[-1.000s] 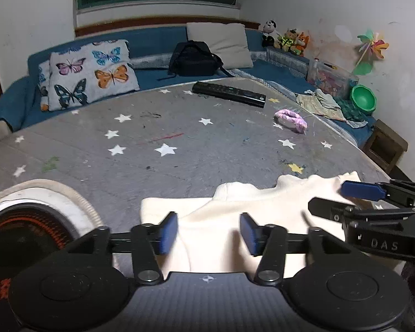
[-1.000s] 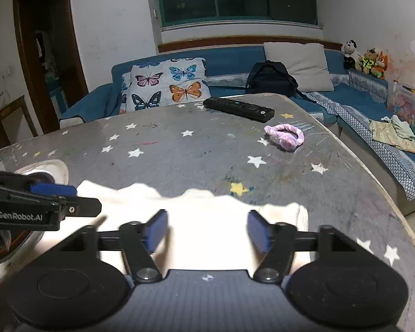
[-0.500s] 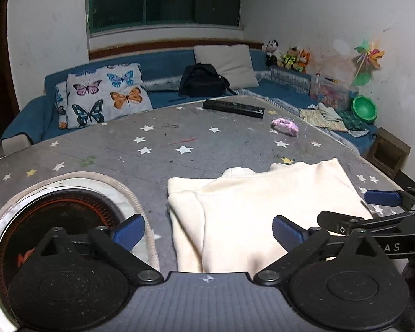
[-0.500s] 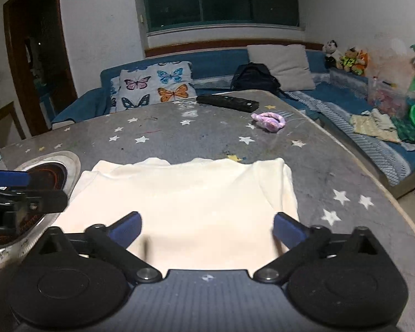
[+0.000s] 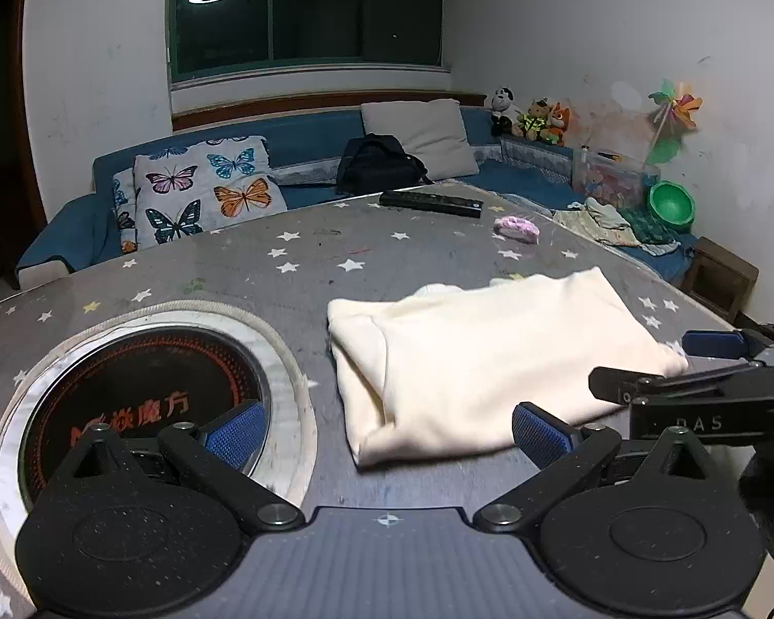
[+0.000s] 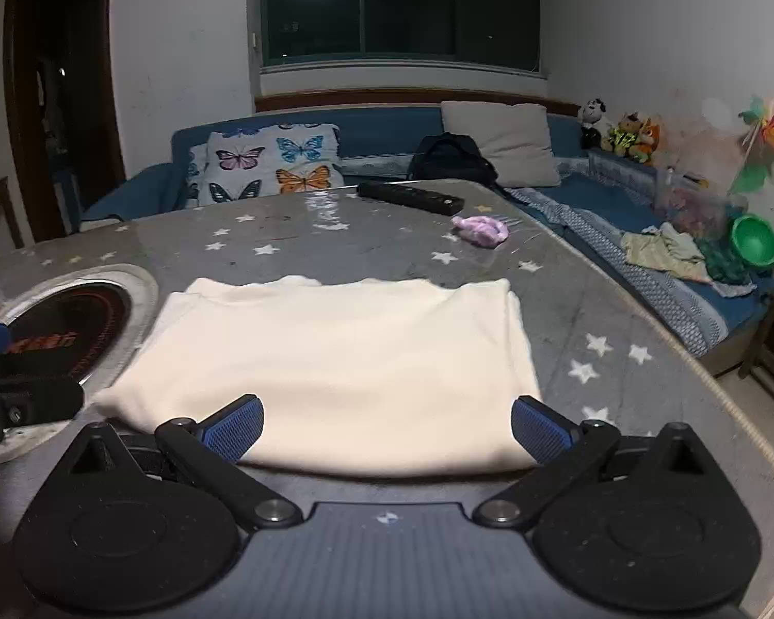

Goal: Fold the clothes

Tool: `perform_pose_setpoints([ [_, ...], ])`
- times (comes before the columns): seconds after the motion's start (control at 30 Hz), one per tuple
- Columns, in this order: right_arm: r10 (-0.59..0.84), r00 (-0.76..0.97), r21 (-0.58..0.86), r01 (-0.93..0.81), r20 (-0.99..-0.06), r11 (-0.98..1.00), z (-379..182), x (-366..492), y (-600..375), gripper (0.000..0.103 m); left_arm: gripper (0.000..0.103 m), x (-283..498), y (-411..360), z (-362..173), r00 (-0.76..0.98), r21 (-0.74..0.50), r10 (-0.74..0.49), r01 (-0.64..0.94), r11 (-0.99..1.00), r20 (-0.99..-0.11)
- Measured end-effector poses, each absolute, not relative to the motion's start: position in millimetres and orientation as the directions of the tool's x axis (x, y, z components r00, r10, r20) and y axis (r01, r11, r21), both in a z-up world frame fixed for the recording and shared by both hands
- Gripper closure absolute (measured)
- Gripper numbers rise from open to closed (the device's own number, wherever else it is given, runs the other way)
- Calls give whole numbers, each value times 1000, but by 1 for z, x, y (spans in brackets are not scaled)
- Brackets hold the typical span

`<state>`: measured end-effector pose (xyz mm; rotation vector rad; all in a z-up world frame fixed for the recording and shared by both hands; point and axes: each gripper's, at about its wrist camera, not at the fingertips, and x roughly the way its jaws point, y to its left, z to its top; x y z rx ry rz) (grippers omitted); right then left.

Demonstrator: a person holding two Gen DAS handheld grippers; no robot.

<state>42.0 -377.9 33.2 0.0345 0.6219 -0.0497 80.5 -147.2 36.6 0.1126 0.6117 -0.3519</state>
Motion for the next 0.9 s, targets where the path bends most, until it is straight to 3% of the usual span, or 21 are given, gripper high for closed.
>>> perform_pose_setpoints([
  [0.9,-71,767,-20,76,-638,997,13,-10,-339,0,0,26,-134,12,748,38,-260,356,934,-611],
])
